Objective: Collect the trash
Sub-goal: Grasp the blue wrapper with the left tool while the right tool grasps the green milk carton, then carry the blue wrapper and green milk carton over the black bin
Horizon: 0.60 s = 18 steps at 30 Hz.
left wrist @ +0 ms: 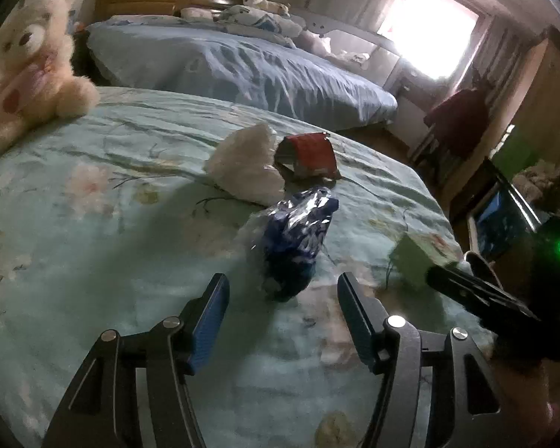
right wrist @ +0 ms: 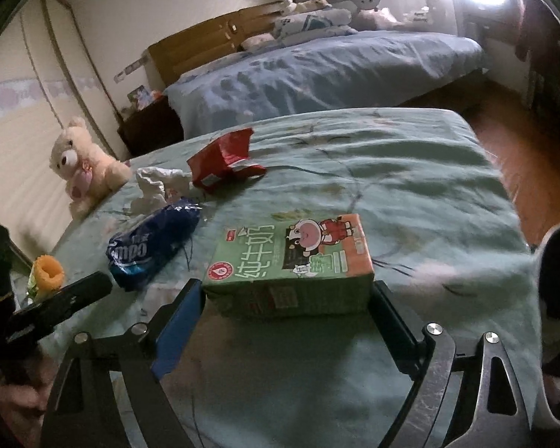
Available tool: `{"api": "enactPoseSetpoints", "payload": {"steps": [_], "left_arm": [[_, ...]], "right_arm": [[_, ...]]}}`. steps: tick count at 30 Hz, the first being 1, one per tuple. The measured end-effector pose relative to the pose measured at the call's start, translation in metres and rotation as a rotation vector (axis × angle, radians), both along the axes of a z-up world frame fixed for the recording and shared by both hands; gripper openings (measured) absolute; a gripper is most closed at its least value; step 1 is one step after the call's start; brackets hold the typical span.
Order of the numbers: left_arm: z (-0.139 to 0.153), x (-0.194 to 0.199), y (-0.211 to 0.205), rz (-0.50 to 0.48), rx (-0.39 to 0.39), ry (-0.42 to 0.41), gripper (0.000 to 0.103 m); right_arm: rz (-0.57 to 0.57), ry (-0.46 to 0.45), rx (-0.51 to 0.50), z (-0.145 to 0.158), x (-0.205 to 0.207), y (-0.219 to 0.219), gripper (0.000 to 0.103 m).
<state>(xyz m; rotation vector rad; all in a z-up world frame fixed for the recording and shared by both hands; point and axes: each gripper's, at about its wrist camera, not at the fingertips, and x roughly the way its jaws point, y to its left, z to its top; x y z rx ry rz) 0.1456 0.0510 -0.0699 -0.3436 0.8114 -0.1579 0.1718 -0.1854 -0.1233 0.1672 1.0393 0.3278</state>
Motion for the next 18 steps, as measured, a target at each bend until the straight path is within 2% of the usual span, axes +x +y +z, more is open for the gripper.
{"api": "enactPoseSetpoints", "payload": {"steps": [5, 8, 10, 18], "left_arm": [[-0.004, 0.019, -0.010, 0.003, 0.024, 0.023, 0.060], [-0.008, 0.031, -0.014, 0.008, 0.042, 0.043, 0.055], [-0.012, 0.038, -0.017, -0.014, 0.034, 0.055, 0.029], [-0.004, 0.031, -0.033, -0.052, 0.046, 0.005, 0.022]], "right_arm": [[-0.031, 0.001, 0.003, 0.005, -0.011, -0.016, 0.089], [-0.051, 0.006, 0.017, 0.005, -0.017, -0.025, 0.089], [-0.066, 0.005, 0.029, 0.006, -0.020, -0.031, 0.089], [-0.102, -0.013, 0.047, 0.014, -0.034, -0.050, 0.089]]}}
